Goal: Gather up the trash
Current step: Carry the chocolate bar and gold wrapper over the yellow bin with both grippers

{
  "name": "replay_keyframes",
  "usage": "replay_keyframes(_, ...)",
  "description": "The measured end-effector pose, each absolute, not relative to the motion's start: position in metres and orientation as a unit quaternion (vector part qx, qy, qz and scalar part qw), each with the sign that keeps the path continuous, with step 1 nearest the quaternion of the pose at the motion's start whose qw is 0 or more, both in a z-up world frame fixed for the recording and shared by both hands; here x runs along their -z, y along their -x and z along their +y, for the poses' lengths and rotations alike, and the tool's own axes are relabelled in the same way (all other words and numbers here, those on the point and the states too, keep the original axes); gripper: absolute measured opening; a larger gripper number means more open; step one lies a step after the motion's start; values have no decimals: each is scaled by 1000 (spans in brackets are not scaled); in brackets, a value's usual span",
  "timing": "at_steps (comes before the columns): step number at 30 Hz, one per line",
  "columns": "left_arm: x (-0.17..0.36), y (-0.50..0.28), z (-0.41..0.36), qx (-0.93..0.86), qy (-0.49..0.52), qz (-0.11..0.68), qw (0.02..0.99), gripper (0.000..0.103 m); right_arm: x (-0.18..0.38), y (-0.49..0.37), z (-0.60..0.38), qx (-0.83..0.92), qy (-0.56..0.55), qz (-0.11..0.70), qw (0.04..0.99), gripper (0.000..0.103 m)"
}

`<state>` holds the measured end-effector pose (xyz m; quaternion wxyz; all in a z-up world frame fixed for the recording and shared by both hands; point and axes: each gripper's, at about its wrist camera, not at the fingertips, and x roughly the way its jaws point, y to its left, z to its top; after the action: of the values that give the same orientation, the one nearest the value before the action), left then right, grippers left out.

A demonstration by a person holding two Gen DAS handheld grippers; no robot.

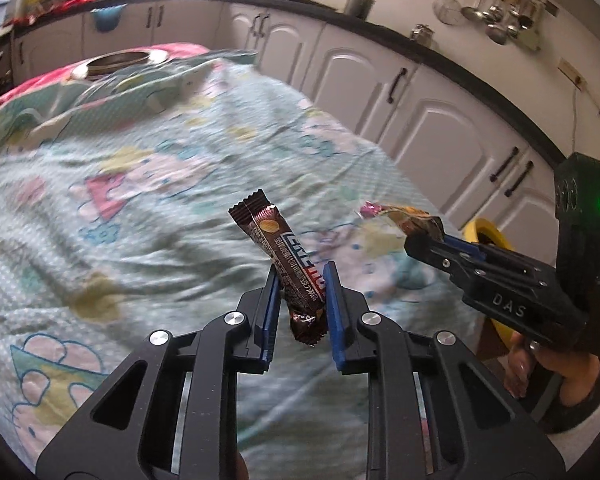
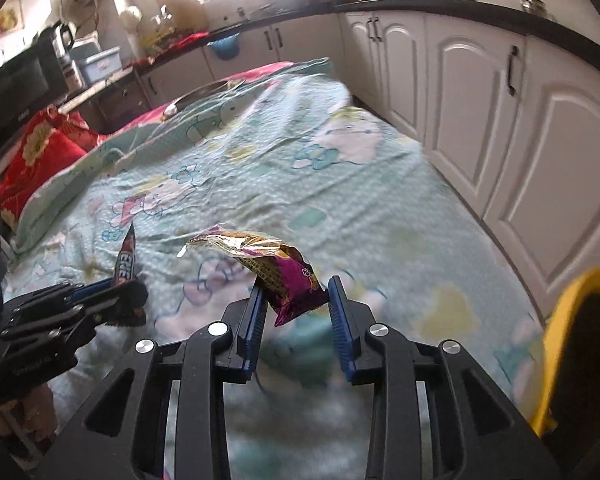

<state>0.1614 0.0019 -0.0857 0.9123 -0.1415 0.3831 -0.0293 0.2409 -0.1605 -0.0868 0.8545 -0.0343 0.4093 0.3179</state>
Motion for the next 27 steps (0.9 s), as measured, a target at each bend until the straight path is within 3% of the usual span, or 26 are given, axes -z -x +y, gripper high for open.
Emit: replay_keyframes(27,27,-184,-135,152,54,330,930,15,60,-187,-366,-164,-79,365,913,29)
